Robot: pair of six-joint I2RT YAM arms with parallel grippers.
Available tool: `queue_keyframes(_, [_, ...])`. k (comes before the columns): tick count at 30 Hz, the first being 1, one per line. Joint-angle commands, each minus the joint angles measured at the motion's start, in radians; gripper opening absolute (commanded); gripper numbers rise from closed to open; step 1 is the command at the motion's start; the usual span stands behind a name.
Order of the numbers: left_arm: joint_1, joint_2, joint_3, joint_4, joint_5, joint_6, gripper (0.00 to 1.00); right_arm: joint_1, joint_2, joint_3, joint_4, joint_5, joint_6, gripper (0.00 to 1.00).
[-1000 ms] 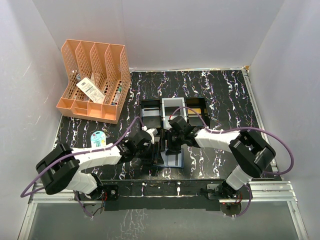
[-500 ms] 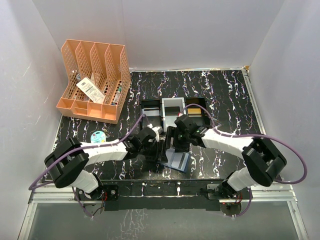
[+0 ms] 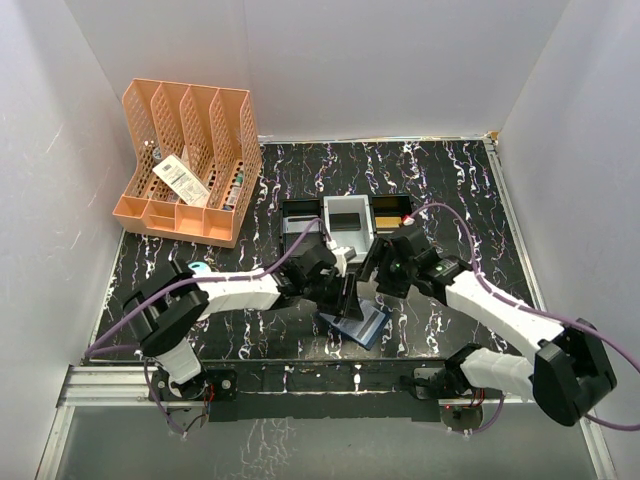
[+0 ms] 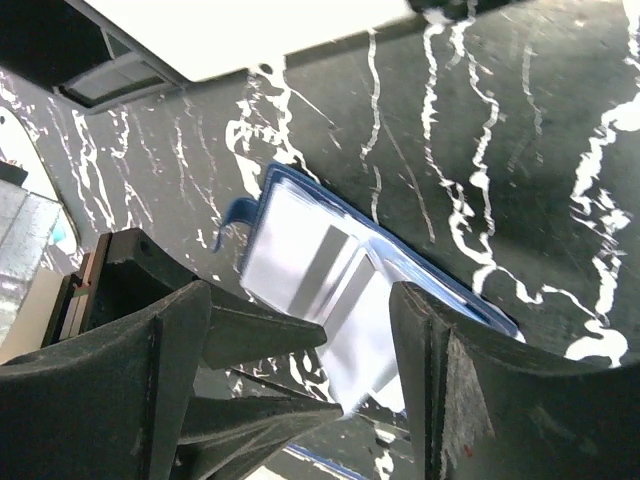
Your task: Take the credit cards out of the card holder
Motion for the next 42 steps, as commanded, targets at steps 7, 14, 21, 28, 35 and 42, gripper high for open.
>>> queue_keyframes(7, [-0.071,-0.133,0.015,-0.076,-0.012,0.052,0.47,-0.014,-0.157,-0.109,0.091,-0.116,0.068,0.54])
queue_keyframes(14, [-0.071,-0.438,-0.130,-0.287,-0.302,-0.052,0.49,-0.014,-0.123,-0.142,0.095,-0.245,0.026,0.47])
queue_keyframes(21, [-0.070,-0.636,-0.242,-0.395,-0.386,-0.130,0.54,-0.013,-0.133,-0.171,-0.030,-0.169,-0.071,0.60])
queue_keyframes(28, [-0.070,-0.777,-0.188,-0.580,-0.430,-0.137,0.59,-0.012,-0.072,-0.210,-0.036,-0.146,-0.123,0.61])
queue_keyframes(35, [-0.069,-0.752,-0.116,-0.646,-0.439,-0.104,0.62,-0.013,0.038,-0.225,0.077,-0.139,-0.160,0.61])
queue_keyframes(42, [-0.069,-0.743,-0.087,-0.650,-0.449,-0.106,0.62,-0.013,0.191,-0.148,0.150,-0.156,-0.261,0.54])
